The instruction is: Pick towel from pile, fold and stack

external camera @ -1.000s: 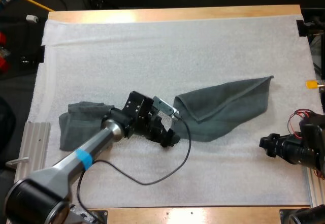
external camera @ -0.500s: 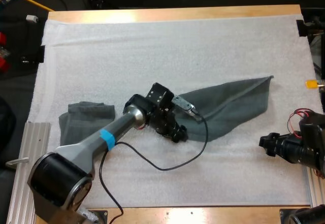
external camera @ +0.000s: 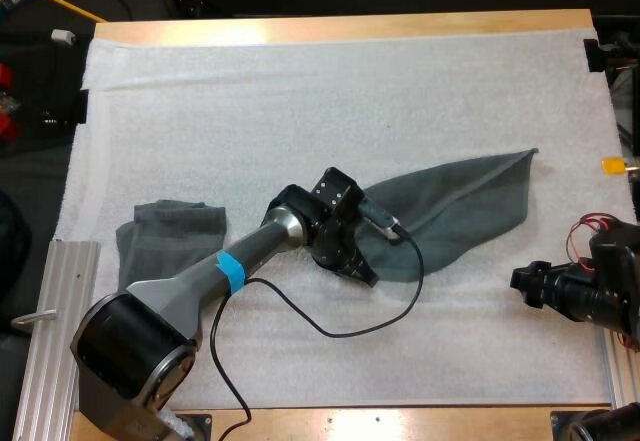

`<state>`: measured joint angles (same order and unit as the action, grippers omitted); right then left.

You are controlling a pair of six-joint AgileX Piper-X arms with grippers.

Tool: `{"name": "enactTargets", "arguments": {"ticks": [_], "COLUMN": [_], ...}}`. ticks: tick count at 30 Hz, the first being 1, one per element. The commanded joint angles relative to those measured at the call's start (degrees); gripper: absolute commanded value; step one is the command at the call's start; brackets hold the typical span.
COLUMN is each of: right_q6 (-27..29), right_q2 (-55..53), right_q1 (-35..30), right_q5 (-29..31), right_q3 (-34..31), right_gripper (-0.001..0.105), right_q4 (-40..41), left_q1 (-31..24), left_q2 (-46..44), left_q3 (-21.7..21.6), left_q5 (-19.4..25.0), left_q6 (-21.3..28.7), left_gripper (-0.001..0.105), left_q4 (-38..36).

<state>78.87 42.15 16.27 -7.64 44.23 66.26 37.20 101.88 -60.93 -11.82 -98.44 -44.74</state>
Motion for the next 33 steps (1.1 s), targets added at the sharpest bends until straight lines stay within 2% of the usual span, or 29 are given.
{"name": "enactTargets", "arguments": {"ticks": [1,8,14,19,21,24,27,30,33], "right_q6": [0.66,0.66,0.66,0.91,0.96,-0.49,-5.11,-7.49,-8.65], "right_q2": [-0.33,-0.33,-0.33,-0.29,0.08,1.30,3.81,6.70,9.77], "right_q1": [-0.12,-0.12,-0.12,-0.12,-0.12,0.02,0.01,0.01,0.01], "right_q5": [0.15,0.15,0.13,-1.71,-4.95,-11.11,-14.24,-14.68,-14.42], "right_q3": [0.09,0.09,0.09,0.09,-0.21,-2.33,-5.28,-7.79,-8.88], "right_gripper": [0.062,0.062,0.062,0.062,0.062,0.062,0.062,0.062,0.062], "right_q4": [-0.07,0.03,0.03,-0.23,-1.95,-7.82,-13.99,-19.34,-23.70], "left_q1": [0.36,-3.37,-11.45,-17.84,-19.38,-19.73,-19.56,-19.56,-19.56], "left_q2": [0.33,-5.21,-8.24,-8.44,-8.44,-8.44,-8.44,-8.44,-8.46], "left_q3": [-0.50,-6.98,-9.25,-9.30,-9.30,-9.30,-9.30,-9.30,-9.30], "left_q5": [1.94,14.43,18.95,18.05,14.95,11.66,7.62,4.24,4.30], "left_q6": [0.25,2.98,3.01,3.01,3.01,3.01,3.01,3.01,3.21], "left_gripper": [0.000,0.000,0.000,0.000,0.000,0.000,0.000,0.000,0.006], "left_q4": [-1.86,-4.94,-4.76,-5.36,-6.21,-6.95,-6.92,-7.45,-8.99]}}
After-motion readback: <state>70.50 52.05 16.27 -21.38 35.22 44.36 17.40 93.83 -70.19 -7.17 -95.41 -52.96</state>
